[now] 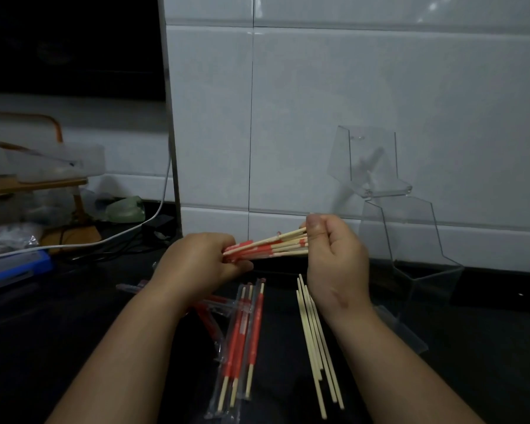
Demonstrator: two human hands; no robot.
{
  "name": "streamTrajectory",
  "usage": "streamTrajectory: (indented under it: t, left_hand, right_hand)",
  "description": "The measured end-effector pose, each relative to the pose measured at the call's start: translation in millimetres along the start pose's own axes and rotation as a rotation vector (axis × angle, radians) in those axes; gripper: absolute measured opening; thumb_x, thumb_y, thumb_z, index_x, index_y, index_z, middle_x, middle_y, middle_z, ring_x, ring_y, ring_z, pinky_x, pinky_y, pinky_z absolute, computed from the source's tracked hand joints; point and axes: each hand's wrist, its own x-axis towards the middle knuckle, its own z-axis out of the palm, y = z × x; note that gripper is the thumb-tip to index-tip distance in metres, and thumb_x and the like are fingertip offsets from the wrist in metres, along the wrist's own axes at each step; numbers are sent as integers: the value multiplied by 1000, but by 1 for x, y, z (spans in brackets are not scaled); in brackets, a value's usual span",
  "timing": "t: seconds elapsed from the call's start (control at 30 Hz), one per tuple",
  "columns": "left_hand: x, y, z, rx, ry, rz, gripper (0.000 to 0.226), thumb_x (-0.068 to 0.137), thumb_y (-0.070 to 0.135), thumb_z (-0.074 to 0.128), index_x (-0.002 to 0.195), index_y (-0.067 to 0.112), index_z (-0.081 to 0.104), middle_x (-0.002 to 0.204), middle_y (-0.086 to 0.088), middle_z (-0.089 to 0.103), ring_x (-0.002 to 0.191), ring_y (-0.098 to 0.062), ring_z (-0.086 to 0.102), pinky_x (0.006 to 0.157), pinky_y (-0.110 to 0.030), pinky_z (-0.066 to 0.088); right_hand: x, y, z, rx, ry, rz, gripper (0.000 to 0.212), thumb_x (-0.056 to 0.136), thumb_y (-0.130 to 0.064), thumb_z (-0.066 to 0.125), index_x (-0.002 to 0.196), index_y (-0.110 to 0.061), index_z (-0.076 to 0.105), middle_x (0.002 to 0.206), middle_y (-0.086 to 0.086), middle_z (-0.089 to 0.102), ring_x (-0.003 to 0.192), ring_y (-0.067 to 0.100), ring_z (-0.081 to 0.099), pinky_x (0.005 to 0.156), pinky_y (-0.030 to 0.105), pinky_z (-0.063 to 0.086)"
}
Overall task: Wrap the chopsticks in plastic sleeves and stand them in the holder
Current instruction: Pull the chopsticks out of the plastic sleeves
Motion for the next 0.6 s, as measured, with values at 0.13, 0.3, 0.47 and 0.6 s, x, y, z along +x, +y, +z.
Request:
streamTrajectory:
  t: [0.13, 0.3, 0.47, 0.6]
  left_hand:
    - [0, -3, 0, 17, 16, 3, 39, 83, 56, 68, 68, 23, 55, 66, 2, 58, 71, -21, 57, 62, -34, 47]
    - [0, -5, -2, 53, 45, -31, 38, 84, 56, 66, 69, 23, 54, 66, 3, 57, 69, -19, 55, 58, -32, 41]
    - [0, -6, -4, 55, 80, -42, 40, 83, 58, 66, 69, 23, 56, 64, 5, 55, 65, -17, 52, 55, -31, 35]
    - [1, -6, -5, 102, 78, -57, 42, 85, 59, 65, 65, 24, 50, 61, 6, 50, 64, -18, 47, 55, -31, 31]
  right_hand:
    - [1, -1, -2, -31, 22, -36, 29, 102, -27, 48, 76, -17, 60, 64, 0, 57, 67, 14, 53, 54, 19, 36]
    - [1, -4, -5, -21, 90, -79, 31, 102, -29, 48, 75, -18, 57, 62, 0, 55, 60, 8, 51, 53, 20, 38]
    - [3, -9, -9, -2, 125, -107, 30, 101, -30, 46, 73, -23, 55, 63, 0, 56, 60, 10, 52, 53, 24, 40]
    - [2, -11, -10, -1, 131, -121, 32, 103, -23, 47, 73, -19, 56, 62, -1, 55, 59, 3, 51, 50, 13, 36]
